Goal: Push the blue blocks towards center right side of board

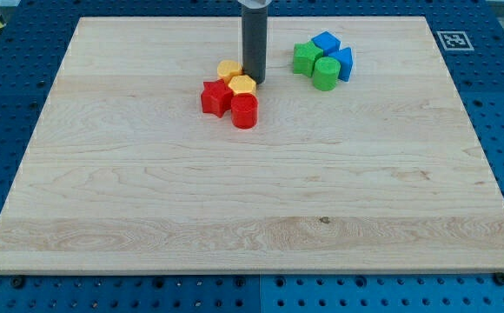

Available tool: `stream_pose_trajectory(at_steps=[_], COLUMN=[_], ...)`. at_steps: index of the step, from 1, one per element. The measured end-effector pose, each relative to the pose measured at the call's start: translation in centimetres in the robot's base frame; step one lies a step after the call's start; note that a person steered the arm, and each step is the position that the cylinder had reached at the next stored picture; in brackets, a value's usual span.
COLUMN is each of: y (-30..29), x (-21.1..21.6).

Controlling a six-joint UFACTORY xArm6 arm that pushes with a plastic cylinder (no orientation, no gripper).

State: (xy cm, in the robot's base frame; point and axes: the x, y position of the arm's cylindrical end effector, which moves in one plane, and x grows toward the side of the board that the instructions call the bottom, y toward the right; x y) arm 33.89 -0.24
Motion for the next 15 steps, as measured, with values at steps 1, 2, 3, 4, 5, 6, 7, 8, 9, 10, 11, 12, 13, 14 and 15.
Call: stream_pose_trajectory(at_steps=[1,2,3,4,5,6,7,8,9,10,11,12,13,14,15], y=[-0.5,-0.5,0.3,1.6,3.6,3.9,5.1,8.1,8.9,9.3,9.3,10.0,10.7,10.5,11.3], x=[-4.2,-7.1,-9.1,-9.1,-9.1,-9.1,-9.1,-9.1,-7.7,-4.7,-3.8,-3.6,-3.7,-4.7,-4.8])
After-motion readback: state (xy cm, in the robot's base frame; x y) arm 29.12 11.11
